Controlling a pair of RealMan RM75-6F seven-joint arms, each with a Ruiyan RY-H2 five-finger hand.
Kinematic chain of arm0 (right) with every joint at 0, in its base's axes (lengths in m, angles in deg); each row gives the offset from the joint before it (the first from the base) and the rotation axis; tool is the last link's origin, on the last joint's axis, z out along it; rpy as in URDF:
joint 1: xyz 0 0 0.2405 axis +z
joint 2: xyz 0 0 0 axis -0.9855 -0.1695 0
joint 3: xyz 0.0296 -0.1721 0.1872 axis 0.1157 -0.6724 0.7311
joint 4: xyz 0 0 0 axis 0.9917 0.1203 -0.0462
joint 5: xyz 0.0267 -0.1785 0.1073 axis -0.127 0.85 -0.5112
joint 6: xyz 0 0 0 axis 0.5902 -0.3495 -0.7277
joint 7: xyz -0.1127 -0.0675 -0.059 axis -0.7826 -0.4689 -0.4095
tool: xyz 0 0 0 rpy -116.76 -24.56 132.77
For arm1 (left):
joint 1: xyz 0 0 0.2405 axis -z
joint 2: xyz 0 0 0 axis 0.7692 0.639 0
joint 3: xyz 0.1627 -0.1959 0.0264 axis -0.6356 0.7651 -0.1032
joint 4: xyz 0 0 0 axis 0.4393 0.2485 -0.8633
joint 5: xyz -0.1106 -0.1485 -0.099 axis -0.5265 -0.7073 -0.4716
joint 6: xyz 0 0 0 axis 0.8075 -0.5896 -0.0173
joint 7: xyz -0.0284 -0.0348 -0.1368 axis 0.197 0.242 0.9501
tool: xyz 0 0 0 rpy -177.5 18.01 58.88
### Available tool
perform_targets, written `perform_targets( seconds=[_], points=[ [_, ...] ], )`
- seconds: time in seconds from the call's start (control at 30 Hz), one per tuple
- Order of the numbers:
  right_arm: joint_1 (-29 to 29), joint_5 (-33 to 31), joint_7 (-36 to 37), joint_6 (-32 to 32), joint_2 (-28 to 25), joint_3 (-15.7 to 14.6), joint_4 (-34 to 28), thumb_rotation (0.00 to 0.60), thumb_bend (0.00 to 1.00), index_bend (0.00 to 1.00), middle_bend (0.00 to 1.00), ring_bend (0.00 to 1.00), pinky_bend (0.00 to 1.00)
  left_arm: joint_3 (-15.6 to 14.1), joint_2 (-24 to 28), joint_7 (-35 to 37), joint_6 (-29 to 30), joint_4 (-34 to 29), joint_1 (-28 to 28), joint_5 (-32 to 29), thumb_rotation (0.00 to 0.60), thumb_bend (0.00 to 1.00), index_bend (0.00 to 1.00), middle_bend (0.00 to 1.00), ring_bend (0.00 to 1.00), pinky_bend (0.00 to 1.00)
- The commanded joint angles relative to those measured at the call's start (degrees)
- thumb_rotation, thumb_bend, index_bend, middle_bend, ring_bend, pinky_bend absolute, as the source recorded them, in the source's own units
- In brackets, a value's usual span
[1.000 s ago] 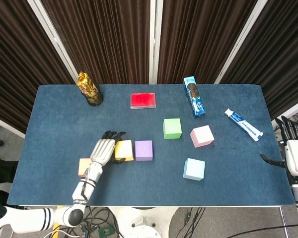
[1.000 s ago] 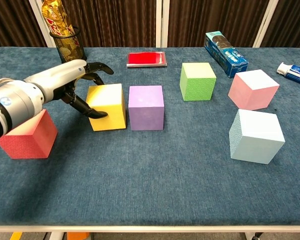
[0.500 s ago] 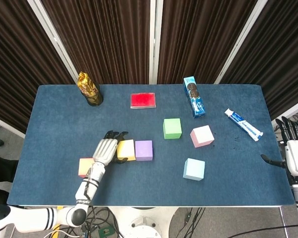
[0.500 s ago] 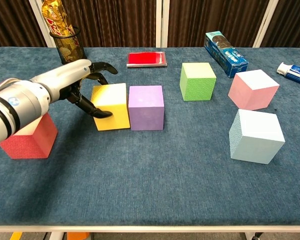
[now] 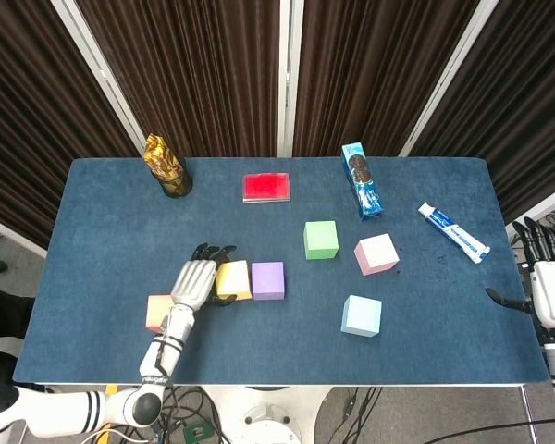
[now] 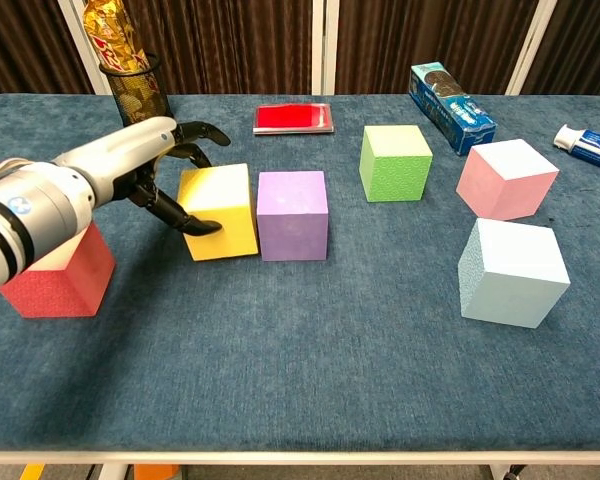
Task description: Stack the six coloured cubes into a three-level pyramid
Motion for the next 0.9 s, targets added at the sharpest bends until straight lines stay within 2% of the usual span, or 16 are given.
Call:
perform_targets(
  seconds=[0.03,0.77,0.9],
  points=[
    [0.0,0.1,-0.2,0.1,-0.1,0.0,-0.1,0.6,0.0,0.0,0.0,0.0,0.0,-0.1,0.0,-0.1,0.1,-0.5,-0.1,0.1,0.6,0.29,0.14,0.54,0.11,0.05],
    [-0.1,-0.4,-0.1,-0.6,0.2,-0.3,0.4,0.6,0.0,0.0,0.0,0.0,0.0,0.0,-2.8,-0.8,0.9,2.0,-0.2,0.4,0.6,0.29,0.14,0.52,0.11,0.05],
    [-0.1,-0.5,-0.1,-0.8,0.3,-0.4,0.6,0.6,0.0,0.0,0.0,0.0,0.0,0.2,-3.0,-0.5,0.6,2.5,-0.1,0.5,0.6,0.29,0.14,0.46,0.11,0.05]
  ],
)
